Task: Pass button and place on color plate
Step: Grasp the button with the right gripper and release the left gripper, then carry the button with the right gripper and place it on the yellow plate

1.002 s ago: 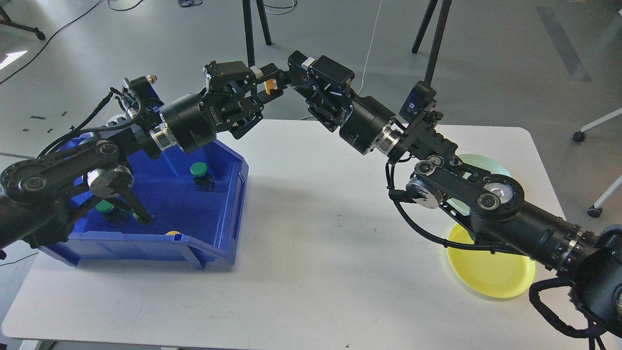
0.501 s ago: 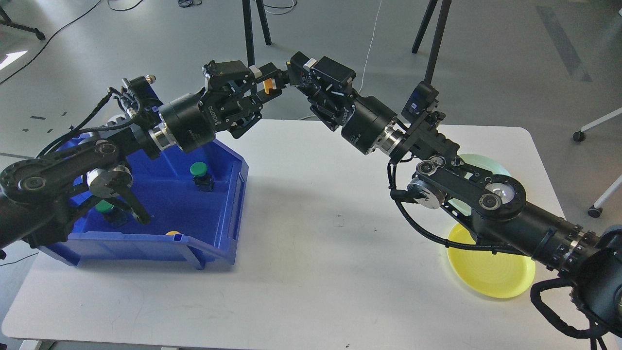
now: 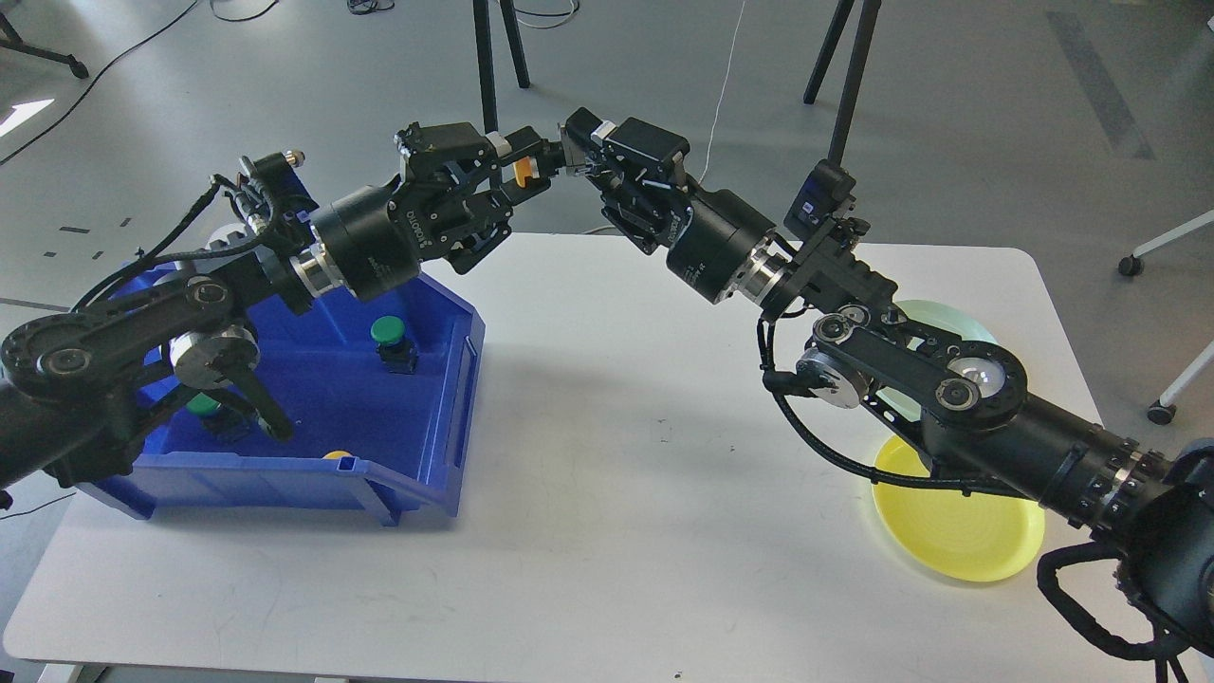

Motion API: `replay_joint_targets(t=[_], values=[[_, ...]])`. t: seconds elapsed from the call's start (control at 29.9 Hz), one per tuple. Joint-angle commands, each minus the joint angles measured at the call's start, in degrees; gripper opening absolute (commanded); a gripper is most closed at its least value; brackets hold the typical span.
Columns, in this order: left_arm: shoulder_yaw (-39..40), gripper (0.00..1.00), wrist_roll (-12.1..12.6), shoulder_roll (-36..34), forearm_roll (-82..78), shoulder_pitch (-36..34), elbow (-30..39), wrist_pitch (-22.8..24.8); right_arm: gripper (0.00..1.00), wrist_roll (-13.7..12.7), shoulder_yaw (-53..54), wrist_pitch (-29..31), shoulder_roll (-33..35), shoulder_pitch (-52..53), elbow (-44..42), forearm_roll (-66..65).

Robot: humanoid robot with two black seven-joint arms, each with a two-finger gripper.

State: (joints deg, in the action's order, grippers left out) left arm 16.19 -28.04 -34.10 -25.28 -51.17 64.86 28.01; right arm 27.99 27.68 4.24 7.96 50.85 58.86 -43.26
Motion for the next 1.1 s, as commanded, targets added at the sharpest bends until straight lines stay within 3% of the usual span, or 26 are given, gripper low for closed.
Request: replay_joint_targets(t=[0.0, 0.13, 0.33, 0.6, 0.9, 1.07], values=[[0.0, 0.42, 0.0, 0.0, 0.1, 0.1, -0.1, 0.0, 0.29, 0.0, 0.0, 0.0, -0.1, 0.0, 0.0, -0.1], [0.1, 0.68, 0.0, 0.0, 0.3, 0.5, -0.1, 0.0, 0.27, 0.0, -0.3, 0.0, 0.1, 0.0, 0.0, 0.0], [0.1, 0.74, 0.0, 0.0, 0.3, 0.5, -0.4, 0.0, 0.16, 0.0, -0.3, -0.1, 0.1, -0.1, 0.0, -0.1], [0.1, 0.76, 0.0, 0.0, 1.4, 0.5, -0.5, 0.0, 0.15, 0.0, -0.2, -1.4, 2.1, -0.7, 0.7, 0.1], [0.1, 0.76, 0.0, 0.0, 1.5, 0.5, -0.6, 0.0, 0.14, 0.0, 2.2, -4.5, 15.0, -5.7, 5.8, 1.0], [0.1, 0.76, 0.0, 0.0, 1.5, 0.5, -0.6, 0.0, 0.14, 0.0, 3.8, -14.6, 29.7, -15.7, 19.0, 1.0]])
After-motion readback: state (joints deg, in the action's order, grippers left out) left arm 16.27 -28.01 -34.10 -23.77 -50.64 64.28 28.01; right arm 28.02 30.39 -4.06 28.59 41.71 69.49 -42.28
